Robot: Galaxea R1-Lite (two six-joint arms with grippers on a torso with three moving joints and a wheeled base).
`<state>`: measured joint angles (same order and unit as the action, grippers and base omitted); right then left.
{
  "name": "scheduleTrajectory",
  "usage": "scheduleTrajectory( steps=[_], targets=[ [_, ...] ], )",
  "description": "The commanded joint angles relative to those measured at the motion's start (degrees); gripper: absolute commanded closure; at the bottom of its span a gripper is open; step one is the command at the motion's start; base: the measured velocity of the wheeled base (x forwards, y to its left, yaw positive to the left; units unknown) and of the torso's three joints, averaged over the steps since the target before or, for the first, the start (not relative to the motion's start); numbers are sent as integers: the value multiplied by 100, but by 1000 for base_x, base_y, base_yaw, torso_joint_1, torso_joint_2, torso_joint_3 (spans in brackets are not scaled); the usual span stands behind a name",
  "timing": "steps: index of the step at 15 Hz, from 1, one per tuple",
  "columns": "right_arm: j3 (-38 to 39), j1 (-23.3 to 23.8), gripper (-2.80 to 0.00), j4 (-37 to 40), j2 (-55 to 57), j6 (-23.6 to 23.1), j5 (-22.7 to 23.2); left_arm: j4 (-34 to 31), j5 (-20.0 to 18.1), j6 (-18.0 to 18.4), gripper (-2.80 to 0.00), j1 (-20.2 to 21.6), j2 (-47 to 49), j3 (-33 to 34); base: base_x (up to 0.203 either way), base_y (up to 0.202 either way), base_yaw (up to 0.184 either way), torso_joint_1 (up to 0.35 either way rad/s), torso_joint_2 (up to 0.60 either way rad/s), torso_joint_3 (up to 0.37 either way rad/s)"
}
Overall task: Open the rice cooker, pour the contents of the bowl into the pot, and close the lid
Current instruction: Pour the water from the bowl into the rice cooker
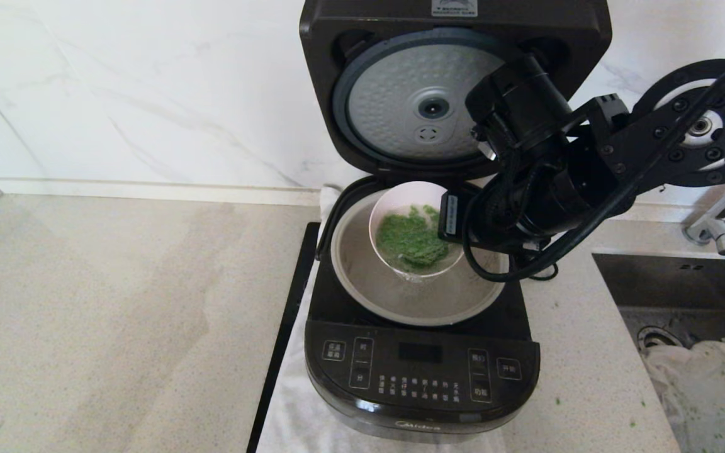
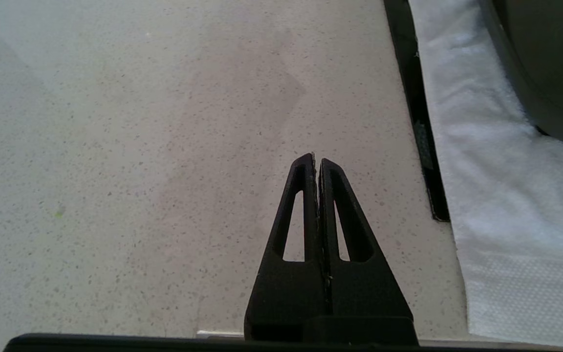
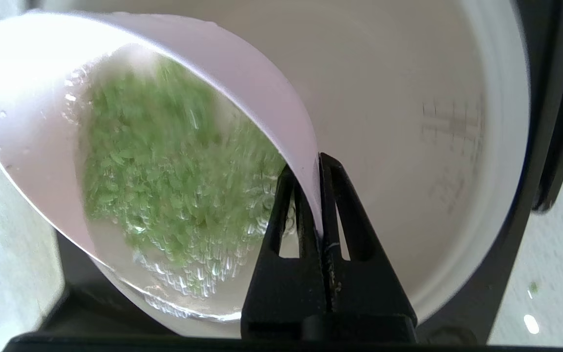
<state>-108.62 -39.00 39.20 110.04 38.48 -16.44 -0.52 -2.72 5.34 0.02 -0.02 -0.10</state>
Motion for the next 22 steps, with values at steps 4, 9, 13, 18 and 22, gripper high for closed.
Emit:
scheduleTrajectory(
  steps=[4, 9, 13, 18, 22],
  targets=[
    [1840, -189, 0, -2307, -426, -661, -592, 0, 0, -6, 0, -2, -6, 1, 0, 0, 0, 0, 0, 0],
    [3603, -255, 0, -5723, -555, -2074, -1643, 0, -2, 1, 0, 5, -6, 1, 0, 0, 0, 0, 0, 0],
    [4418, -263, 0, -8118, -532, -3265, -2133, 0, -9, 2, 0, -2, -6, 1, 0, 0, 0, 0, 0, 0],
    [4937, -318, 0, -10477, -257, -4575, -2509, 0, -1, 2, 0, -2, -6, 1, 0, 0, 0, 0, 0, 0],
    [5296, -370, 0, -12239, 132, -5341, -2582, 0, 0, 2, 0, 6, -6, 1, 0, 0, 0, 0, 0, 0]
  ],
)
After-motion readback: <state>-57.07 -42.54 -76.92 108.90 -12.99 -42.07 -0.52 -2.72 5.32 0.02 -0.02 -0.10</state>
